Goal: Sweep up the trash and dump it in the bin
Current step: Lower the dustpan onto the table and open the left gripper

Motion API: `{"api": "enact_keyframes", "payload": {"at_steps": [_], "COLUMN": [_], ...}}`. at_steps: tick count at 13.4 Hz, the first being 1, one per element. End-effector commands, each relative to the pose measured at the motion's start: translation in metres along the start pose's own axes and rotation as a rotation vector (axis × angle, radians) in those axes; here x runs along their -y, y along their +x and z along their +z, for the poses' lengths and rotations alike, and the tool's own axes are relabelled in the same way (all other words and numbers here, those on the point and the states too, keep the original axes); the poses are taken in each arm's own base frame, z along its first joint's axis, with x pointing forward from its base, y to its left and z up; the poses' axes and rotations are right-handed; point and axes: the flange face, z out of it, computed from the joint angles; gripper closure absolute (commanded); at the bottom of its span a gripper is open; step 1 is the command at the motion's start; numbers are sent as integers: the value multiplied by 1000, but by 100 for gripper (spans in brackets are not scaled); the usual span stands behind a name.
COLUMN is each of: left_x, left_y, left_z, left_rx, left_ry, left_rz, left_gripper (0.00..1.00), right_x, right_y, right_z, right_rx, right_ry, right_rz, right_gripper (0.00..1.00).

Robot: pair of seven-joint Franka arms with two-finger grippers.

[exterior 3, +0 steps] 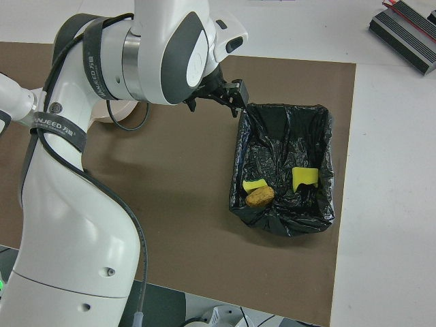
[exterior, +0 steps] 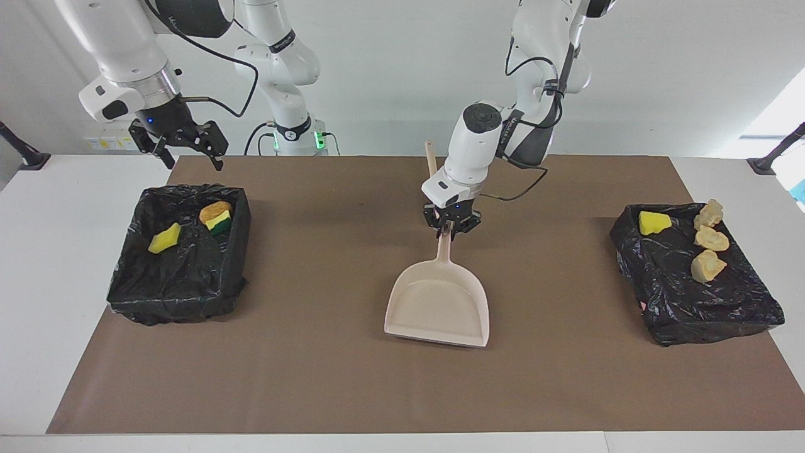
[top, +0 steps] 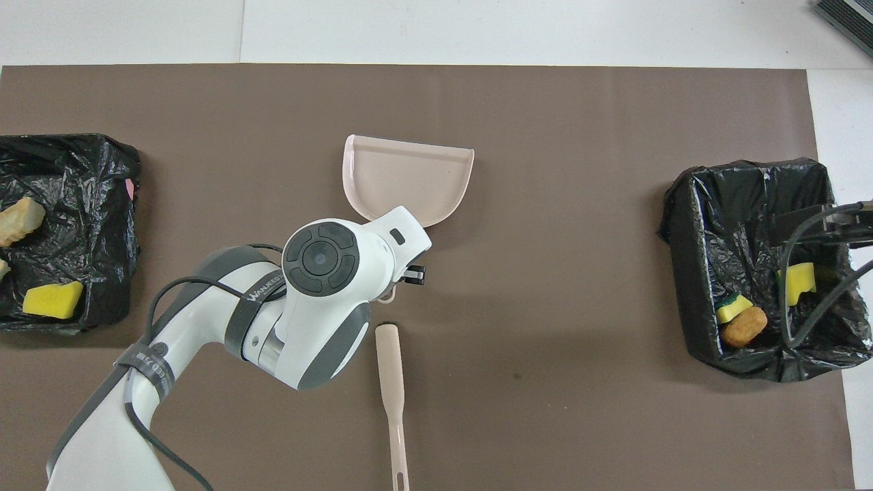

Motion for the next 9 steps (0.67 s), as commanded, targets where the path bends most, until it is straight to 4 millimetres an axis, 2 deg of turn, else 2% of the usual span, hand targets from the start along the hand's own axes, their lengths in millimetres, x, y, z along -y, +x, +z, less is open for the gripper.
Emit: {"api": "enact_keyframes", "payload": {"at_steps": [1, 3, 6, 7, 9], "left_x": [-7, -7, -6, -14, -14], "left_y": [2, -1, -6, -11, -11], "left_z": [-6, -3, -1, 7, 9], "left_rx": [-8, 13, 35, 53, 55], "left_ry": [-16, -40, -32, -26, -25], "left_rz": [-24, -89, -96, -83, -82], "left_gripper": [100, 100, 100, 100, 100], "right_x": [-8, -6, 1, 10, 29], "right_y": [-6, -6, -4, -4, -6], "right_z": [-5, -6, -8, -8, -11], "right_rx": [14, 11, -8, -8, -14], "right_ry": [8, 1, 4, 6, -4], "right_rz": [6, 0, 0, 15, 42], "right_gripper": [0, 0, 0, 0, 0]}}
